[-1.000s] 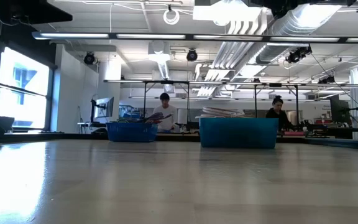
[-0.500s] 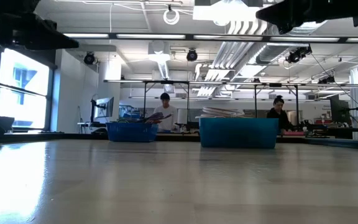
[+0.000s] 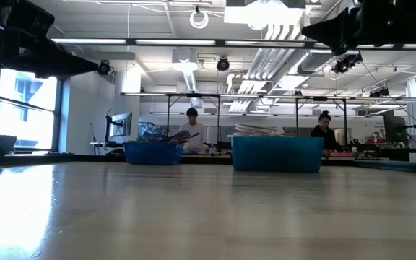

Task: Pick & Place USB Port
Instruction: Return to Home Position

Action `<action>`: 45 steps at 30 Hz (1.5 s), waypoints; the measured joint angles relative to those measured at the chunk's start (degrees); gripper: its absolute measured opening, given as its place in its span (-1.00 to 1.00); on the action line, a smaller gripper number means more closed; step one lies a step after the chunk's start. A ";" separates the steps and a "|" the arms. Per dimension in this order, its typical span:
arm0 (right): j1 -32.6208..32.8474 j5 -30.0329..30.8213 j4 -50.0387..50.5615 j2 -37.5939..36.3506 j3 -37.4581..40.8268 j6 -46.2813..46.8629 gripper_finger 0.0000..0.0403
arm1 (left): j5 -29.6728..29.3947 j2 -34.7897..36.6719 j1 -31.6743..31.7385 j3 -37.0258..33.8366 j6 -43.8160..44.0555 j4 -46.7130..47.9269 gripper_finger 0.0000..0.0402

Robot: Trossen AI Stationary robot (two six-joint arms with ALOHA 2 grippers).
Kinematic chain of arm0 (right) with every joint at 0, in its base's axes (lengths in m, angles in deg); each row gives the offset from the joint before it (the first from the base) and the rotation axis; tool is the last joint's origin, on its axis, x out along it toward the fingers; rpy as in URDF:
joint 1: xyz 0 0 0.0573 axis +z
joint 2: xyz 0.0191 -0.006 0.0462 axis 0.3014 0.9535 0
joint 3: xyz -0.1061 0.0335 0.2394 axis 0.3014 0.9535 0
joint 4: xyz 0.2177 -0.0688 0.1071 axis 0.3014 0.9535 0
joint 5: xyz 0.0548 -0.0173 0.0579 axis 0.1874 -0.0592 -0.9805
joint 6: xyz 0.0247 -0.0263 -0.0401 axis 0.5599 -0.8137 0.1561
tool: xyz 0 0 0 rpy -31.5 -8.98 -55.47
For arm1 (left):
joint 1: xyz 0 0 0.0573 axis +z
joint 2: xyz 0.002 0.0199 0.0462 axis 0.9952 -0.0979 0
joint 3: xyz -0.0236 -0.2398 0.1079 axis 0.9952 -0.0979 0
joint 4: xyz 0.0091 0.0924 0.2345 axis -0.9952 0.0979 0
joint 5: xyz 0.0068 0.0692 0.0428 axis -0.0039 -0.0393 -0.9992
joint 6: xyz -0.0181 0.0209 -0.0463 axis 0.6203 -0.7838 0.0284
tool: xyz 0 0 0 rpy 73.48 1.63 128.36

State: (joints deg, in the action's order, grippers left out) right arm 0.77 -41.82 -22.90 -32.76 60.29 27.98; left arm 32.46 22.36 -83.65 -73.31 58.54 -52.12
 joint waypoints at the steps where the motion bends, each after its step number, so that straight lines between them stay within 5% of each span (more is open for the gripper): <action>1: 0.30 0.80 -0.40 -0.04 0.32 -0.02 -1.00 | 0.43 0.14 0.00 -0.89 0.16 -1.47 -1.00; 13: 4.20 13.03 -4.44 -0.05 4.95 1.41 -1.00 | 3.42 0.45 -0.02 -4.57 1.23 -10.39 -1.00; 27: 6.82 14.43 -7.40 -3.66 11.47 1.44 -1.00 | 3.41 0.44 -0.02 -4.72 3.13 -8.84 -1.00; 45: 12.97 17.69 7.53 -18.40 12.26 0.09 -1.00 | 2.99 0.44 -0.02 -4.79 3.32 -7.64 -1.00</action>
State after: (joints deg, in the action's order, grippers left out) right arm 13.74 -24.13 -15.37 -51.15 72.55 28.07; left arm 35.46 22.80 -83.67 -78.10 61.87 -59.75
